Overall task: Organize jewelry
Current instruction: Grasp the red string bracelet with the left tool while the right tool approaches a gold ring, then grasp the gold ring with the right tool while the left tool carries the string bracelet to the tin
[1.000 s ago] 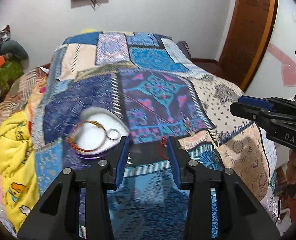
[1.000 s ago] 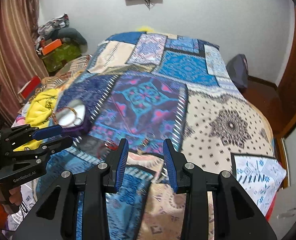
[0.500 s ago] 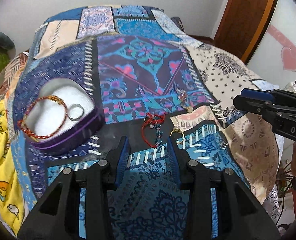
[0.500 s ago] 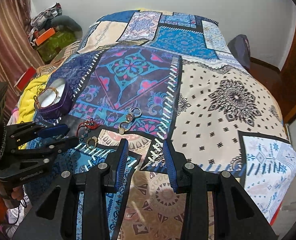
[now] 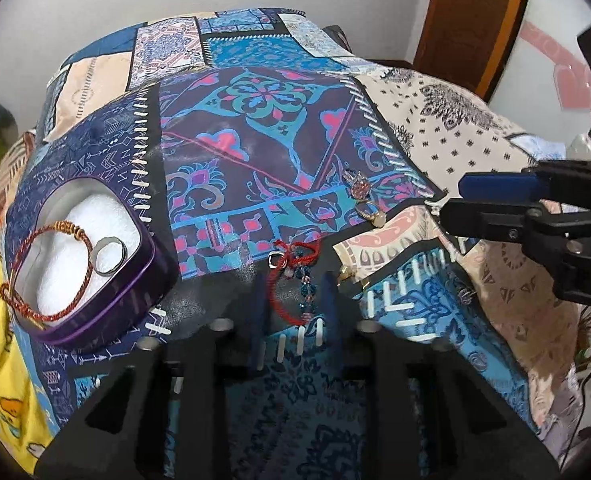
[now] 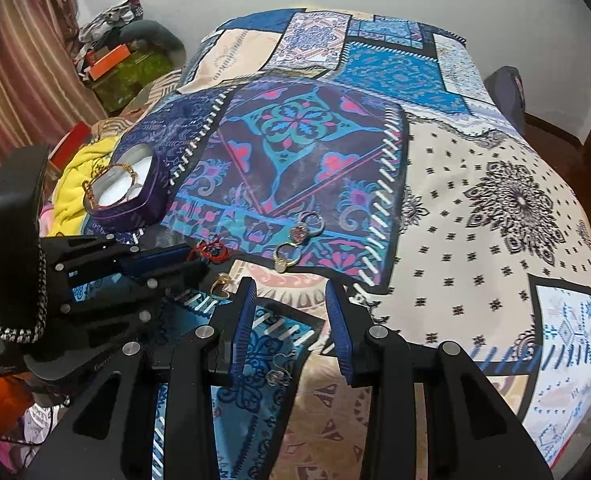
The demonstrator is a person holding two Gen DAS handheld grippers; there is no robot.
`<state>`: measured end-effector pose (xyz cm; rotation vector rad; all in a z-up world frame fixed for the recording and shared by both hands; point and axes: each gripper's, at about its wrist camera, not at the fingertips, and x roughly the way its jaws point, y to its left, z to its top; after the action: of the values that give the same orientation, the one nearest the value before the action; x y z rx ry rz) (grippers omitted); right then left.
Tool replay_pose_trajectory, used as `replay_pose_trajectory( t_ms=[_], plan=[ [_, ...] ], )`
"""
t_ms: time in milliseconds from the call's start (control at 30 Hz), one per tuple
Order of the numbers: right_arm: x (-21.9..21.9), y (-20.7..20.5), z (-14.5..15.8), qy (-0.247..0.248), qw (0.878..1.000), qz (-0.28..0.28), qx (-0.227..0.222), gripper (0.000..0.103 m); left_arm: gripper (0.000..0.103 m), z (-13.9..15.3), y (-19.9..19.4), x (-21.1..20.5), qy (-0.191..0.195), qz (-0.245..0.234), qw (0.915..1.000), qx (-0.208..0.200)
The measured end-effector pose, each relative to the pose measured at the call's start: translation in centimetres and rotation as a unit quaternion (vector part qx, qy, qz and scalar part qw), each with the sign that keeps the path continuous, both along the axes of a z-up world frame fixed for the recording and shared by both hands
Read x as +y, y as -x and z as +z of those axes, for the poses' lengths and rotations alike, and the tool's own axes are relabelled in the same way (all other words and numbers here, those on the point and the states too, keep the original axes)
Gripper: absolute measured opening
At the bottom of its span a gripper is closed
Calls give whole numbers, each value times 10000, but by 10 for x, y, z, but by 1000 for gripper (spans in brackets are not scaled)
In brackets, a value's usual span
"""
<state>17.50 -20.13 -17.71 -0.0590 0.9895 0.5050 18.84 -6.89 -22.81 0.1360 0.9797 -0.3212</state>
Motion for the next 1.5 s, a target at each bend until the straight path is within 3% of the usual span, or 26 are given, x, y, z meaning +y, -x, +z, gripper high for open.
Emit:
replay_pose_trajectory(
  t_ms=[100,633,767,933,1167,1500],
  plan=[
    [7,1,-3,-16,9999,101,77,33,7,0,-1,4,10,5,10000,-4],
    [53,-2,-26,168,9975,647,221,33,6,10,20,33,255,344,9991,-82],
    [53,0,-27,256,9978,591,127,17,6,11,21,35,296,388,9988,-93],
    [48,-1,-25,162,9984,518,167,17,6,17,24,37,368,399,9984,-182],
    [41,4,-10,63,9993,379,24,17,6,38,29,36,463,430,9971,-430],
    [38,12,35,-89,9983,181,-550,17,6,75,40,42,556,522,9930,-898]
  ],
)
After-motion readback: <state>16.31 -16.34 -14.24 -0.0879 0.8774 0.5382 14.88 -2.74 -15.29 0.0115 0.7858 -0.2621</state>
